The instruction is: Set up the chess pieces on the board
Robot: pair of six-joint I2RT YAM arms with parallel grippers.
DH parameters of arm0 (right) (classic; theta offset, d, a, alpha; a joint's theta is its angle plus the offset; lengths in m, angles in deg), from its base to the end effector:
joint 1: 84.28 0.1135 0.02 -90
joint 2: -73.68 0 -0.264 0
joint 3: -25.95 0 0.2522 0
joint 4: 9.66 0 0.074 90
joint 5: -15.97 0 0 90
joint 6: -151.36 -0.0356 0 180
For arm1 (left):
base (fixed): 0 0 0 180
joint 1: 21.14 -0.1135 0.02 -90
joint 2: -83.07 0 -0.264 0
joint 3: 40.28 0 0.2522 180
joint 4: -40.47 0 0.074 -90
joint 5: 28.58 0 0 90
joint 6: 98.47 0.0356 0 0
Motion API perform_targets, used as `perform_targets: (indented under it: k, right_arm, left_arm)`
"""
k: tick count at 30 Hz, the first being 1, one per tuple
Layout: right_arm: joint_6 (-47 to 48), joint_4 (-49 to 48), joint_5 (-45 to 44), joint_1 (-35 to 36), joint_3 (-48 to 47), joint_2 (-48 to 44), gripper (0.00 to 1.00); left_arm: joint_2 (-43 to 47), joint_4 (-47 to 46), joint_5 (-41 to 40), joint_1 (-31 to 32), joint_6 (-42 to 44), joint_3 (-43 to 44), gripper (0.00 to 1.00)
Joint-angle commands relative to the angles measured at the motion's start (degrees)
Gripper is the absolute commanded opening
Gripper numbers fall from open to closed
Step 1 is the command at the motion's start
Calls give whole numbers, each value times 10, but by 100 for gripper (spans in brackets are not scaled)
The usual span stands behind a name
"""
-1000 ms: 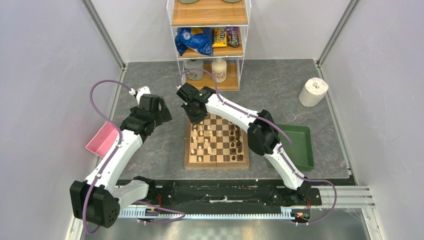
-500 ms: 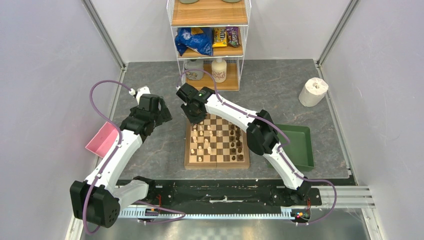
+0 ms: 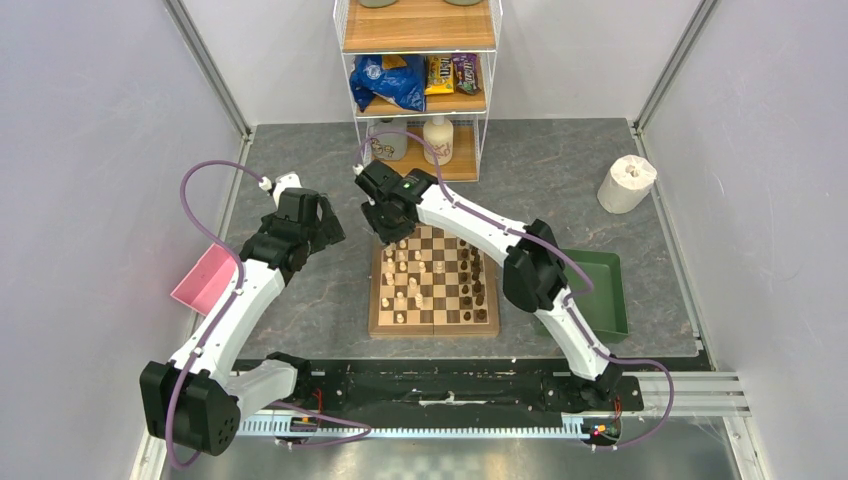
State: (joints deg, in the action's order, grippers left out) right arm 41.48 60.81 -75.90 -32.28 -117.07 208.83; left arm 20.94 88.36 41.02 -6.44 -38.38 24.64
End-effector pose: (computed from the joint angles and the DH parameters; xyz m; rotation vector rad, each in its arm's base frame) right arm 0.3133 0.3991 0.2369 -0.7404 2.6110 0.3525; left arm 0.2201 -0.0449 0.2831 -0.4719 2.2479 0.0221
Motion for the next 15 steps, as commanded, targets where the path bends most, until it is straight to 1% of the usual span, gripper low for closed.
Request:
perform_targets:
  k: [1,3,6,11,15]
  right_arm:
    - [0,-21,3,2,30,-74,44]
    - [-7,-21,13,3,41,-79,43]
    - [-13,-25,17,5,61,-83,39]
    - [-19,-31,17,17,86,-79,39]
    - [-24,-34,15,21,88,-68,39]
  left_arm:
    - [4,-14,11,-4,-6,3,95]
    - [2,-15,13,-4,-6,3,95]
    - [2,-14,13,-4,-4,3,95]
    - [8,-14,9,-5,-5,-1,95]
    - [8,-13,8,-5,-3,1,95]
